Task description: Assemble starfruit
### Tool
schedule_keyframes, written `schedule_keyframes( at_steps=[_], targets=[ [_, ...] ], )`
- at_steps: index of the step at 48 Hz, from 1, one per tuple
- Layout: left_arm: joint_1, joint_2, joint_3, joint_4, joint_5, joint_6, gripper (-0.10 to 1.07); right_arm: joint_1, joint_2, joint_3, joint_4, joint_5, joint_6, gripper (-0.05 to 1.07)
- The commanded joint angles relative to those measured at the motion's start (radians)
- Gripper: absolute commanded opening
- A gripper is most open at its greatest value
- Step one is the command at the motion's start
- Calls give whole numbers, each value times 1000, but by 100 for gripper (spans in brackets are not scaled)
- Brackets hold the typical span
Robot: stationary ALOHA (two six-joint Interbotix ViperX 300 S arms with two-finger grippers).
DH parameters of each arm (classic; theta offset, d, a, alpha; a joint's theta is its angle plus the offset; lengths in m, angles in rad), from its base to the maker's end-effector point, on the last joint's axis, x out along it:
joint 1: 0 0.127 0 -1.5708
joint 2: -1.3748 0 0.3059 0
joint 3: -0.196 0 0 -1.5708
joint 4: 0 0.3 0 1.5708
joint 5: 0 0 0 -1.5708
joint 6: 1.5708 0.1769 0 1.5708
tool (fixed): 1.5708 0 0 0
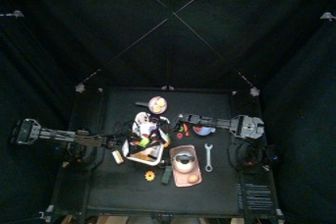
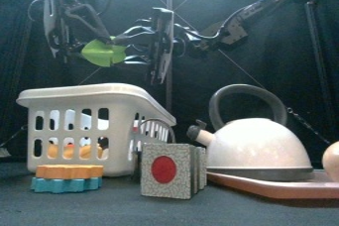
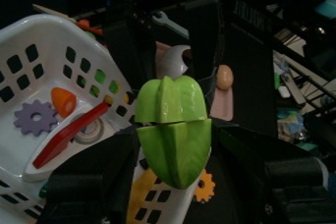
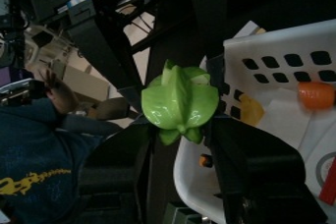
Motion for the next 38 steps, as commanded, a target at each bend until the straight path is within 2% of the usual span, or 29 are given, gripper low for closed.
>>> schedule_keyframes(
  at_steps=[1, 11, 26, 38],
  targets=[
    [20, -41, -9, 2, -3, -2, 87, 2, -46, -6, 5, -11, -2, 63],
    [20, -127, 34, 2, -6, 2, 87, -20, -72, 25, 8, -14, -6, 63],
    [23, -129, 51, 3, -23, 6, 87, -46, -92, 37, 9, -20, -5, 63],
    [23, -129, 60, 21, -25, 9, 87, -71, -149, 95, 9, -41, -8, 63]
  ],
)
